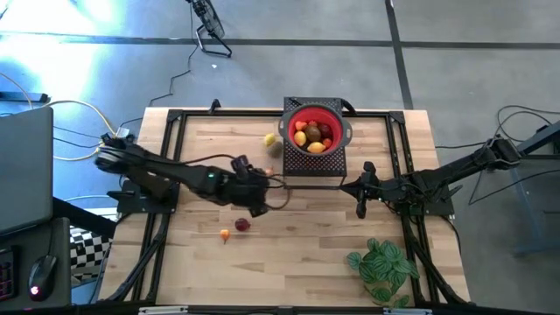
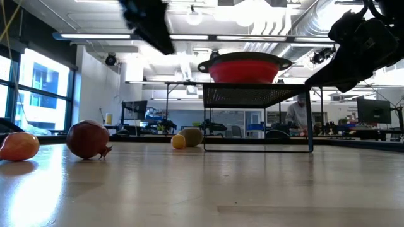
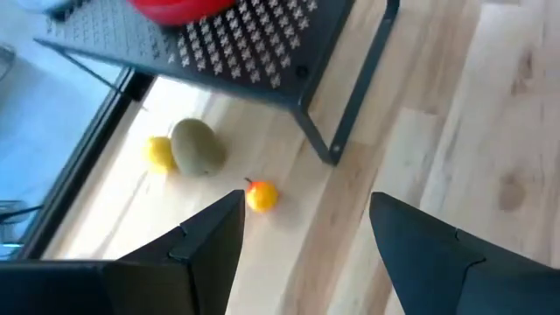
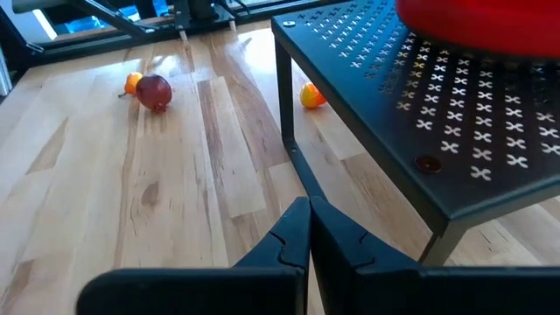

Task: Pick & Place Fruit
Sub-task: Put the red pomegranate into the red strainer bowl on the shelf

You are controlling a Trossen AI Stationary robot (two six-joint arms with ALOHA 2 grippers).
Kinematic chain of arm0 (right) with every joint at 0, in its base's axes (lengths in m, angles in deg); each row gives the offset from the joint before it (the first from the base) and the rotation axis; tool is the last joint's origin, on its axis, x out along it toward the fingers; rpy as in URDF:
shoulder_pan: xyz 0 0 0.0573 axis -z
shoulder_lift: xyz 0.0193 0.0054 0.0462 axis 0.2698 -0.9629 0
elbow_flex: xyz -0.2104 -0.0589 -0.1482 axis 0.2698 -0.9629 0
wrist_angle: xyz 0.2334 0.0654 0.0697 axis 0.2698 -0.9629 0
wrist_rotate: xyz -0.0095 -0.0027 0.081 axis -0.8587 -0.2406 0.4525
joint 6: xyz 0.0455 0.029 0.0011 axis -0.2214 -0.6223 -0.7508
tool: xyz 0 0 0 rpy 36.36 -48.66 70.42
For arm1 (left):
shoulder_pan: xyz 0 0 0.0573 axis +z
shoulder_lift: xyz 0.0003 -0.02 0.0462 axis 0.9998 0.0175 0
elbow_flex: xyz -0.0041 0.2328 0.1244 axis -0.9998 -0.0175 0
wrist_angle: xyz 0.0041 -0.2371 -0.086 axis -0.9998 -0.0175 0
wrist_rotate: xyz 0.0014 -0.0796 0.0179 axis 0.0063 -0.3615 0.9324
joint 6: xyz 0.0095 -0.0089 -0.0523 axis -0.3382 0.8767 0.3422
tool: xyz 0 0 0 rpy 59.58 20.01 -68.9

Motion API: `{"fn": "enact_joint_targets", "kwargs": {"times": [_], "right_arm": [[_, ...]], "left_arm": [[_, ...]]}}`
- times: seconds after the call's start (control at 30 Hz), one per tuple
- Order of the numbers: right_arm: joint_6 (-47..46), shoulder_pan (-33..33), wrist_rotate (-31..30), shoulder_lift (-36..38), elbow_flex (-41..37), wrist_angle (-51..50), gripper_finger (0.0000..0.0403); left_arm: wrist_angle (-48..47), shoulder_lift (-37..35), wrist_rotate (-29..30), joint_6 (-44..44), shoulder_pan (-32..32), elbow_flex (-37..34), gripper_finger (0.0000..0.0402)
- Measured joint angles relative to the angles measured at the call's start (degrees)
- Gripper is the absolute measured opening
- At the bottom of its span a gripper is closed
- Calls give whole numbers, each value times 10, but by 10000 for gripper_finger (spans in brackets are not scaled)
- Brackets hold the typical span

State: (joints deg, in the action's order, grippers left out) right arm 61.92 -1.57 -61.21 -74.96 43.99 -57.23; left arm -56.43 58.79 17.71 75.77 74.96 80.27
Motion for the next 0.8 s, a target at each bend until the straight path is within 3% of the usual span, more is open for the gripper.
{"fn": "enact_joint_targets", "kwargs": {"times": [0.23,0.4,0.57,0.8], "right_arm": [[-2,0,0,0,0,6,2],[-2,0,0,0,0,13,2],[-1,0,0,0,0,14,2],[0,0,0,0,0,14,2]], "left_arm": [[74,-122,-4,70,-24,-137,239],[78,-177,-44,148,-30,-201,239],[67,-185,-104,190,-29,-217,239],[74,-180,-110,190,-29,-217,239]]}}
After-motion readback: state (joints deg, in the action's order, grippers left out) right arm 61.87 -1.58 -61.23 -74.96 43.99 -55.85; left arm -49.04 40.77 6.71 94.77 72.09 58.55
